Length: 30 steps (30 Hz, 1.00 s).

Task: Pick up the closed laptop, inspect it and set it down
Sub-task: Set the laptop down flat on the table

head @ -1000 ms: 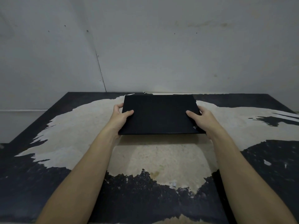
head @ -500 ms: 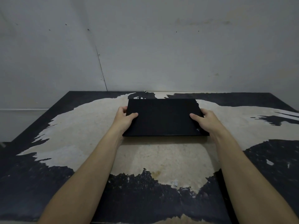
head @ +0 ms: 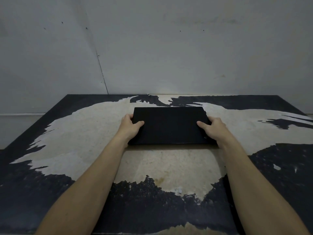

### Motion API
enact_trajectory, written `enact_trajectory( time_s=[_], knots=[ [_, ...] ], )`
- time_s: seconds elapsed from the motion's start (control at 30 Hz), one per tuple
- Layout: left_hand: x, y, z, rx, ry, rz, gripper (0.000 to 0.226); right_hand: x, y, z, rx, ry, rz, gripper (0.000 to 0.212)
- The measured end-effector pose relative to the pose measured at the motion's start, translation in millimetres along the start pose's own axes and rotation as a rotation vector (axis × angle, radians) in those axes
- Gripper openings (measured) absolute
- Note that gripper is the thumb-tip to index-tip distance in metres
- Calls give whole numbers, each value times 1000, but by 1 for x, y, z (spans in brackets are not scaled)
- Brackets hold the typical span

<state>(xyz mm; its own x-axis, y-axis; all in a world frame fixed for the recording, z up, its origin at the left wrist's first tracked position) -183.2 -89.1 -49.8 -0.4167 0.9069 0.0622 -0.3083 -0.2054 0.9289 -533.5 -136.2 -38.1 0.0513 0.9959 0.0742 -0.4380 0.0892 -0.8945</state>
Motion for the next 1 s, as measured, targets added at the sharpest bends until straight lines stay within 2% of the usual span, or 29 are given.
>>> enact_trajectory(
  time_s=[0.47,0.63,0.77,0.87,1.0],
  knots=[
    [7,6,-3,-173,-8,13,34,4,-3,6,176,24,-34,53],
    [8,9,-10,-142,-22,32,22,6,-5,10,238,55,-24,51],
    [11,13,-11,-239,-13,25,39,6,-4,11,255,62,-27,50],
    [13,17,-11,-306,-9,21,42,6,-2,12,284,60,-39,49],
    [14,19,-12,-413,-10,13,46,4,-2,10,441,51,-76,60]
  ],
)
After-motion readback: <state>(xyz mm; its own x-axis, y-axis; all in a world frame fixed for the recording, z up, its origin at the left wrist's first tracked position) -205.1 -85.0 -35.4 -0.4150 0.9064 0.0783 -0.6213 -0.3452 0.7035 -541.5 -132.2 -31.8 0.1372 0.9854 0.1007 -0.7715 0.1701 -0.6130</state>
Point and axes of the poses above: each hand's wrist, its own x-axis away from the middle knuckle, its own z-axis out of the back of the hand, y = z × x, the point moved 4 cm from there along -x, towards the middle knuckle, and after that the axes turned 6 degrees about -x, right-handed, at the moved point
